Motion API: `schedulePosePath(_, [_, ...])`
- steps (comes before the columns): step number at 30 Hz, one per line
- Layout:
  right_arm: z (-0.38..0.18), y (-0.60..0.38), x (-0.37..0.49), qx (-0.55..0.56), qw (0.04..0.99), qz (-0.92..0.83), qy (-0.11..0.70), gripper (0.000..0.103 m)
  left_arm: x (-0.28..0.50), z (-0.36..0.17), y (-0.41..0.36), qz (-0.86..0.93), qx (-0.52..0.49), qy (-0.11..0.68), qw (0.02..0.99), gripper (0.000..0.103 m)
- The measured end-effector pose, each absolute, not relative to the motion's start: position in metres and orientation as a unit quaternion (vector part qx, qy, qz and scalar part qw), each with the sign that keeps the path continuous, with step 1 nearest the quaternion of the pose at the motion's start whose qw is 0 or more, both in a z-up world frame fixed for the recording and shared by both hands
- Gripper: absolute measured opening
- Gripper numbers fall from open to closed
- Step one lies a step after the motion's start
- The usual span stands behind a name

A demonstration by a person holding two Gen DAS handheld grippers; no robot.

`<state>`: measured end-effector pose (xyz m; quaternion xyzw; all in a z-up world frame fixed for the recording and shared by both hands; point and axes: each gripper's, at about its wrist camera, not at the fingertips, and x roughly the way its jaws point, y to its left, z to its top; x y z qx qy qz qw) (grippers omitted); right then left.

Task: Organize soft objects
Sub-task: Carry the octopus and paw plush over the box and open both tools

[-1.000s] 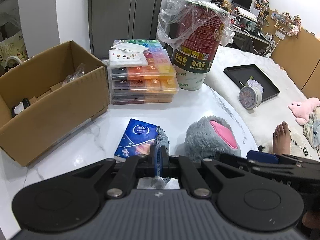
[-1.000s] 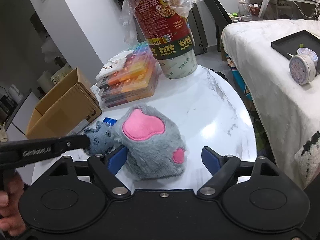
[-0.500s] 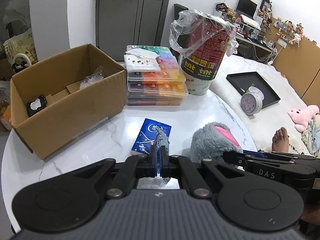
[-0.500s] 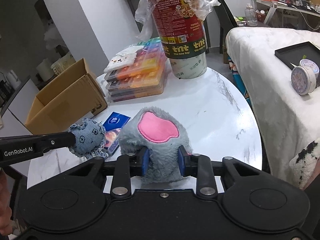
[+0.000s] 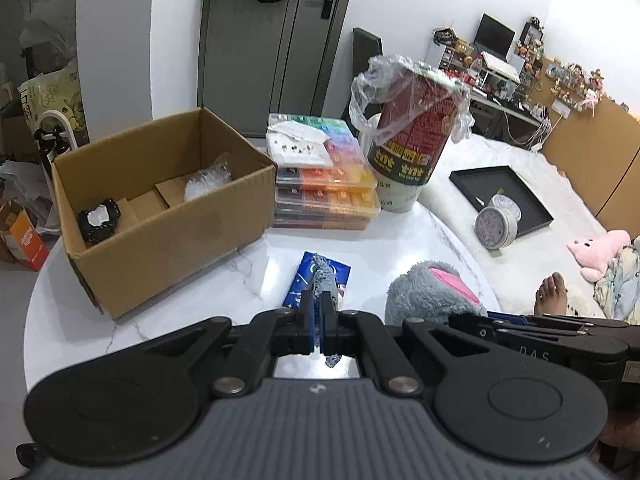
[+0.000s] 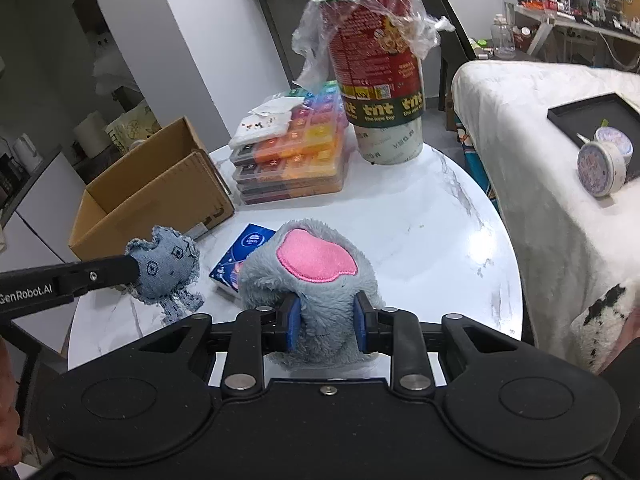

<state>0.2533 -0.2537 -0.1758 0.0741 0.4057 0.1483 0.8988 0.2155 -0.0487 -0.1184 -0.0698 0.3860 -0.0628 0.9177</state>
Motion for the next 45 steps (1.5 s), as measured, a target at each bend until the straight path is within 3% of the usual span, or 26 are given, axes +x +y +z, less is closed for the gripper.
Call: schedulePosePath(45, [-0.092, -0.181, 0.255, 0.038, 0.912, 0.196, 0.360, 0.026, 0.209, -0.050, 0.036, 0.011, -0.065, 0.340, 0.938, 0.001])
